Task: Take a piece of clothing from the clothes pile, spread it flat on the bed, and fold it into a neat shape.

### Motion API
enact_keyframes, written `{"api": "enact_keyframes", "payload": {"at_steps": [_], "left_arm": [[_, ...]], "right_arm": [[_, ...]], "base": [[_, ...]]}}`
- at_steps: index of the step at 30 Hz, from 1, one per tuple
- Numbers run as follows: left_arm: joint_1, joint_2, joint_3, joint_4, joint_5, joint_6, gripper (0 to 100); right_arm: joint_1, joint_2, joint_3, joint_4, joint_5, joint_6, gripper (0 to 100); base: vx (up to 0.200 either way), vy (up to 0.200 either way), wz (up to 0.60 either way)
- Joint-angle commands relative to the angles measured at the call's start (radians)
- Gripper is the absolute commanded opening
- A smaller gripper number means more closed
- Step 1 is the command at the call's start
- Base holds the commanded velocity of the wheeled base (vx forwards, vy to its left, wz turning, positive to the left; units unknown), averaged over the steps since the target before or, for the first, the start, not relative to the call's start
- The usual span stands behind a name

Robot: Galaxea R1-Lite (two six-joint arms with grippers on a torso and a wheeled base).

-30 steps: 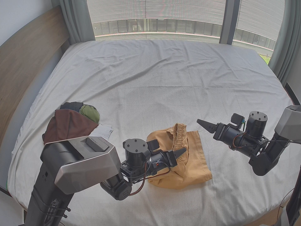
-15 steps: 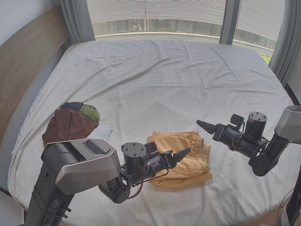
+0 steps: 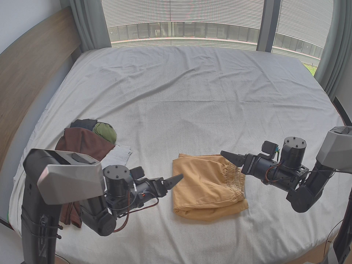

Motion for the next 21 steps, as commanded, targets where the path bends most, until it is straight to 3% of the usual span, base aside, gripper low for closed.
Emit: {"api": "enact_keyframes", "payload": {"at_steps": [1, 7, 10, 14, 21], "left_arm": [[0.082, -0.131, 0.134, -0.007, -0.029, 0.008, 100], [0.165, -0.216, 0.217, -0.005, -0.045, 0.017, 100], [0.202, -0.222, 0.246, -0.005, -0.068, 0.092, 100], [0.229, -0.222, 0.294, -0.005, -0.106, 0.173, 100], [0.241, -0.223, 0.315, -0.007, -0.115, 0.181, 100]], "right_arm": [[0.031, 0.011, 0.018, 0.003, 0.001, 0.000, 100], [0.036, 0.020, 0.034, 0.009, 0.000, -0.001, 100], [0.034, 0.043, 0.045, 0.012, 0.000, -0.004, 100], [0.028, 0.056, 0.068, 0.012, 0.000, -0.027, 100], [0.008, 0.089, 0.082, 0.022, -0.002, -0.040, 100]], "base": [[0.000, 0.000, 0.00], [0.000, 0.000, 0.00], [0.000, 0.000, 0.00], [0.000, 0.000, 0.00], [0.000, 0.000, 0.00]]}}
